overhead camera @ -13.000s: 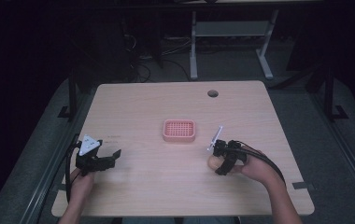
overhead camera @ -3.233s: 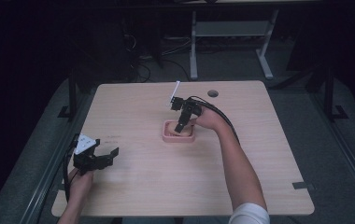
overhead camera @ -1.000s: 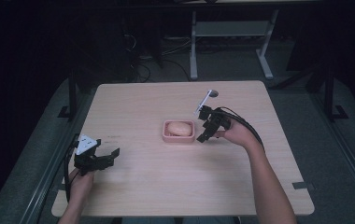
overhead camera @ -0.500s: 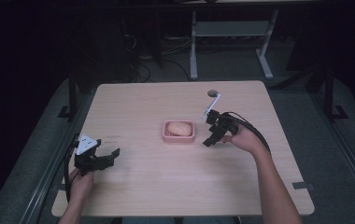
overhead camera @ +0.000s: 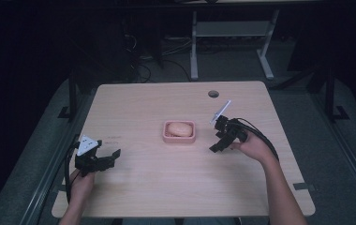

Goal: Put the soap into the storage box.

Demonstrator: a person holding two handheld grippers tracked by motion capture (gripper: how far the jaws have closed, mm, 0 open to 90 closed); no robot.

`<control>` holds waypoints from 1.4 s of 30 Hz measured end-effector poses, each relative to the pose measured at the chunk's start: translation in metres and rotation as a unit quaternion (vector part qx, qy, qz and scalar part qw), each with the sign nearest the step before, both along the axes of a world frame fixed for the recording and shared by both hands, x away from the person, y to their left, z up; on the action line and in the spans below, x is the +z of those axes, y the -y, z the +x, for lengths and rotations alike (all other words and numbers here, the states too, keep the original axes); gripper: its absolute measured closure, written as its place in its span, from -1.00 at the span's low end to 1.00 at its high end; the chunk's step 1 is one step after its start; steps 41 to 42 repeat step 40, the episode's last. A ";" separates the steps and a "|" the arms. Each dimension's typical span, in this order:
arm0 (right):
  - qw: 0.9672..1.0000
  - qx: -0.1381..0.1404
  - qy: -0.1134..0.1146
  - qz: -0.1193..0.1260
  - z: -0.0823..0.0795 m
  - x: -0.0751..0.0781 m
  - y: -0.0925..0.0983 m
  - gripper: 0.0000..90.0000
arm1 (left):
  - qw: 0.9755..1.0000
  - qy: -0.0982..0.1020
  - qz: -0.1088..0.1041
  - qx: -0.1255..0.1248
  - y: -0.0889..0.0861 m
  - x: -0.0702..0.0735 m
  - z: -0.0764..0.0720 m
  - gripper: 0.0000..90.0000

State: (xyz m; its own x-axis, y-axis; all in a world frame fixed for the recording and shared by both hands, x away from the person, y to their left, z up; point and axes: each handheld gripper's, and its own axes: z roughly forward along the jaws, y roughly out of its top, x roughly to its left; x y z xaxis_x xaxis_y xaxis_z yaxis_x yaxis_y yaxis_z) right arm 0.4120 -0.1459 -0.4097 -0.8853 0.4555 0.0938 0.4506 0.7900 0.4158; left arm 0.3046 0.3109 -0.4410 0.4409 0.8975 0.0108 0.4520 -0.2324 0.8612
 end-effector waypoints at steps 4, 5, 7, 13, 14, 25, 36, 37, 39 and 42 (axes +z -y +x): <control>1.000 -0.003 0.000 -0.004 -0.006 -0.004 0.005 -0.40 | 1.000 -0.001 0.003 -0.001 0.000 0.000 0.000 -0.69; 1.000 -0.004 -0.001 0.001 -0.007 -0.004 0.006 -0.40 | 1.000 -0.001 0.003 -0.001 0.000 0.000 0.000 -0.68; 1.000 -0.006 -0.002 0.003 -0.009 -0.007 0.010 -0.40 | 1.000 -0.001 0.004 -0.002 0.000 0.000 0.000 -0.68; 1.000 -0.013 -0.003 0.008 -0.018 -0.012 0.018 -0.40 | 1.000 -0.001 0.004 -0.002 0.000 0.000 0.000 -0.69; 1.000 -0.015 -0.003 0.009 -0.020 -0.012 0.020 -0.40 | 1.000 -0.001 0.004 -0.002 0.000 0.000 0.000 -0.69; 1.000 -0.022 0.004 0.009 -0.039 -0.015 0.034 -0.39 | 1.000 0.003 0.007 -0.007 0.001 0.000 -0.001 -0.68; 0.999 -0.030 0.012 0.019 -0.060 -0.024 0.045 -0.39 | 1.000 0.001 0.007 -0.007 0.002 0.000 -0.001 -0.69; 0.999 -0.031 0.014 0.020 -0.063 -0.024 0.046 -0.39 | 1.000 0.001 0.008 -0.007 0.002 0.000 -0.001 -0.68; 0.999 -0.035 0.019 0.023 -0.068 -0.023 0.048 -0.40 | 1.000 0.003 0.007 -0.007 0.003 -0.001 -0.001 -0.69; 0.999 -0.041 0.024 0.026 -0.073 -0.023 0.050 -0.41 | 1.000 0.003 0.007 -0.007 0.003 -0.001 -0.001 -0.68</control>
